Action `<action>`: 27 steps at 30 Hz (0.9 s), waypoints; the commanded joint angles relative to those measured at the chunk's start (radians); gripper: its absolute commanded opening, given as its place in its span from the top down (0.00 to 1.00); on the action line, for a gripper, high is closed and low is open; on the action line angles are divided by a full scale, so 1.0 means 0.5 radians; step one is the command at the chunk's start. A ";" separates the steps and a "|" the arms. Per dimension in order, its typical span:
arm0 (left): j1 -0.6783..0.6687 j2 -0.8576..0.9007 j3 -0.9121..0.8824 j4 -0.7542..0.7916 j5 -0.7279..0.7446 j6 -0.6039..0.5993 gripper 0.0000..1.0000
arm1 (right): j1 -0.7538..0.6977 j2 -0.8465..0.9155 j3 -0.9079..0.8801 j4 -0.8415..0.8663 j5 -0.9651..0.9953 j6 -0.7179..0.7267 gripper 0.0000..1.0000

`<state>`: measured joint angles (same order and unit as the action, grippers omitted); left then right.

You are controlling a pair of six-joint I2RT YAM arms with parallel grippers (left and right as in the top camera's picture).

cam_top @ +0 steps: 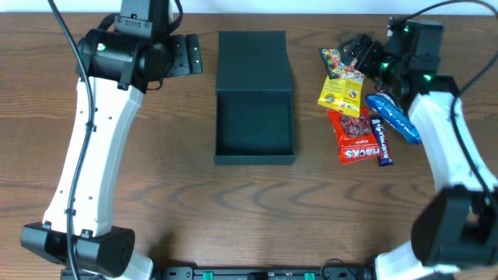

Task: Pack container
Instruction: 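Reach the right gripper to the Haribo gummy bag and grasp it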

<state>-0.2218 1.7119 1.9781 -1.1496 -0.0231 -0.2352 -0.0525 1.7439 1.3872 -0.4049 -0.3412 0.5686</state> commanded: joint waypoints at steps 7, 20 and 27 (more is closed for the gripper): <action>0.105 0.025 -0.004 -0.025 -0.021 0.076 0.05 | -0.256 0.401 0.023 0.166 -0.199 0.665 0.01; 0.118 0.032 -0.004 0.077 -0.021 0.105 0.05 | -0.280 0.690 0.027 0.510 -0.136 1.012 0.07; 0.118 0.032 -0.004 0.106 -0.021 0.105 0.05 | -0.343 0.713 0.027 0.546 -0.011 1.015 0.04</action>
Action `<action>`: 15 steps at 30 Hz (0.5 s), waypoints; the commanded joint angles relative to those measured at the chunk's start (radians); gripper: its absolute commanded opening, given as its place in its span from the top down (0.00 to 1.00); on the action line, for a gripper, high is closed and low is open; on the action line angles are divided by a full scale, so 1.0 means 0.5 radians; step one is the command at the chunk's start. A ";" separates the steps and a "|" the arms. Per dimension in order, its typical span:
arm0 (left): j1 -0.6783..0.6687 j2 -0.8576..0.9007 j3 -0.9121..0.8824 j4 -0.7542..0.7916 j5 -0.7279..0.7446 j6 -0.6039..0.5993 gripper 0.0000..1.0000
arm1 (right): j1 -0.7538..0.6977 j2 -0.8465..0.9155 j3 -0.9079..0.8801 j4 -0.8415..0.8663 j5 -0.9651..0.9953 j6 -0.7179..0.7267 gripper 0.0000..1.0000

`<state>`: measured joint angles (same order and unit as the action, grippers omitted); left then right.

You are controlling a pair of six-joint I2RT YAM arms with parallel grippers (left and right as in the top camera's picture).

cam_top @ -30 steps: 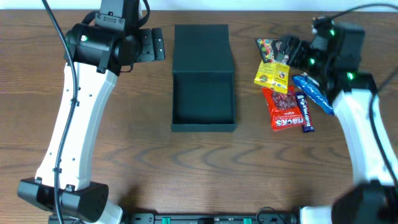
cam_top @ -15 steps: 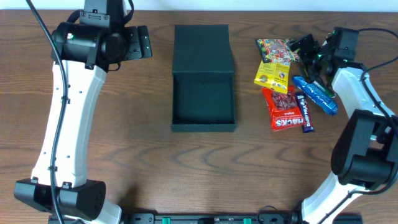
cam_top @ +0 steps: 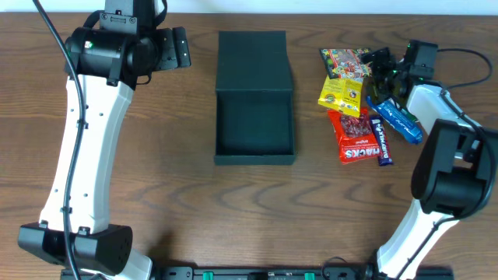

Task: Pack container
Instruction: 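Reach the right gripper to the Haribo gummy bag and grasp it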

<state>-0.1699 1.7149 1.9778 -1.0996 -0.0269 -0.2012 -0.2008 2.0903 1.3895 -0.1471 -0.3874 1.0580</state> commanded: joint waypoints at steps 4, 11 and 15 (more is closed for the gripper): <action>0.014 0.026 -0.003 0.007 -0.013 0.035 0.05 | -0.074 0.082 0.024 0.124 0.060 0.037 0.06; 0.014 0.026 -0.003 0.009 -0.013 0.027 0.04 | -0.076 0.166 0.039 0.244 0.043 0.037 0.11; 0.014 0.026 -0.003 0.006 -0.013 0.026 0.05 | -0.081 0.224 0.069 0.289 0.037 0.056 0.27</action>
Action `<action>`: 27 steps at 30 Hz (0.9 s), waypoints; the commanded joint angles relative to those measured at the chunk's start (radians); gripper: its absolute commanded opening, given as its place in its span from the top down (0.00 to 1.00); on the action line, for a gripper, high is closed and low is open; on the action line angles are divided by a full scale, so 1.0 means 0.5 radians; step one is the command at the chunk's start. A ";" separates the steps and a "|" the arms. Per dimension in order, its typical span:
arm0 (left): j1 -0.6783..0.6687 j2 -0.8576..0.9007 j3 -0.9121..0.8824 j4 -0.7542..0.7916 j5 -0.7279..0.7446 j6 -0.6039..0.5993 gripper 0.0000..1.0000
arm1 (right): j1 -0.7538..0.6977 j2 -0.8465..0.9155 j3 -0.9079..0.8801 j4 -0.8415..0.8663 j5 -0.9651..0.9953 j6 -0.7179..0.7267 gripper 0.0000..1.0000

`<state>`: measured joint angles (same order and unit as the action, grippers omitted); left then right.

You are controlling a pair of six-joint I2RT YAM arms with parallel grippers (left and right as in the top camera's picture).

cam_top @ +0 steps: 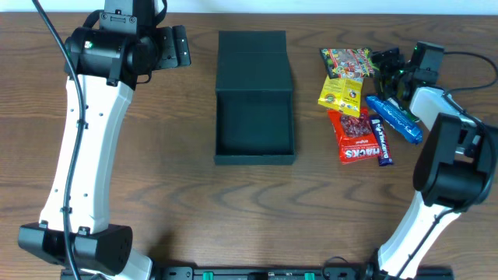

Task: Pack container
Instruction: 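Reach the right gripper to the Haribo gummy bag and grasp it, then lift the Haribo bag and carry it over the green box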

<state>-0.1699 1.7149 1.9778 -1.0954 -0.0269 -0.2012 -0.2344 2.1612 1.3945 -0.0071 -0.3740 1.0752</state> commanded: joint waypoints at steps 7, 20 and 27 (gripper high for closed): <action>0.014 0.026 -0.003 -0.014 -0.013 0.021 0.05 | -0.014 0.166 0.185 0.008 -0.101 0.026 0.92; 0.014 0.026 -0.003 -0.014 -0.018 0.021 0.05 | 0.018 0.150 0.498 -0.107 -0.493 -0.288 0.99; 0.014 0.026 -0.003 -0.014 -0.022 0.021 0.05 | 0.124 0.135 1.227 -0.913 -0.608 -0.885 0.99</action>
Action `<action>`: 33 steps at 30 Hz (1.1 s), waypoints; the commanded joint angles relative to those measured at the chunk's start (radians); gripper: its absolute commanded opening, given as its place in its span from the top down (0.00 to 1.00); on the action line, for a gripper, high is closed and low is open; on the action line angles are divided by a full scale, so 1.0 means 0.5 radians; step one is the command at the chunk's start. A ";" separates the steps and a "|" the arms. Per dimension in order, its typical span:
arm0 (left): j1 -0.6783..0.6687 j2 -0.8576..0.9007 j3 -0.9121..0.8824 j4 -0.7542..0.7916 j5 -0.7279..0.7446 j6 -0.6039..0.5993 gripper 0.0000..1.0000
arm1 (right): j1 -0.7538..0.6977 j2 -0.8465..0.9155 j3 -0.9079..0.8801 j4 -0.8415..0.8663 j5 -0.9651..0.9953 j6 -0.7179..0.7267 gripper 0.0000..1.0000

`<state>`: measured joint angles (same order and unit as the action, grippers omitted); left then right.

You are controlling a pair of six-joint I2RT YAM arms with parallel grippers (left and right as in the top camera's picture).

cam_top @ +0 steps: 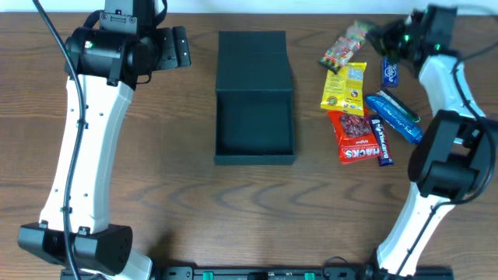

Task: Pack container
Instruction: 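Lift the Haribo bag and carry it over the green box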

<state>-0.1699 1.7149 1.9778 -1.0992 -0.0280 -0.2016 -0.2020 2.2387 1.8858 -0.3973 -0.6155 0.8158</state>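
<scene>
The black container (pixel 255 132) lies open at the table's middle, its lid (pixel 253 56) folded back behind it. Right of it lie a yellow packet (pixel 343 85), a red packet (pixel 355 137), a light blue bar (pixel 397 117), a dark blue bar (pixel 381 145) and a small blue packet (pixel 389 75). My right gripper (pixel 377 36) is at the far right, shut on one end of a colourful candy packet (pixel 345 47), which hangs tilted above the yellow packet. My left gripper (pixel 182 47) is open, left of the lid, with nothing in it.
The white left arm (pixel 85 148) runs down the table's left side. The right arm (pixel 447 117) rises along the right edge, close to the blue bars. The far table edge (pixel 311 14) lies just behind the right gripper.
The right gripper has moved toward the far edge and left, now shut on the colourful packet, which is lifted and tilted. A small blue packet shows where the gripper was. The left arm is unchanged.
At first the right gripper hovered over the colourful packet and the left gripper sat nearer the lid. Then the left arm drew back left, and the right gripper sat right of the packet. Now it holds the packet raised.
</scene>
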 commanded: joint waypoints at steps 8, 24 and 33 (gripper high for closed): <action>0.016 0.026 -0.003 -0.006 -0.086 0.022 0.05 | 0.287 -0.020 1.174 -1.270 -0.170 -1.142 0.98; 0.016 0.026 -0.003 -0.007 -0.123 0.031 0.05 | 0.871 -0.056 1.539 -2.264 -0.082 -1.485 0.99; 0.016 0.026 -0.003 -0.005 -0.122 0.030 0.05 | 0.802 -0.479 1.289 -2.377 0.130 -1.612 0.99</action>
<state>-0.1673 1.7153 1.9759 -1.0996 -0.0761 -0.2012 0.2340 2.1498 2.5946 -1.5982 -0.5861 0.0612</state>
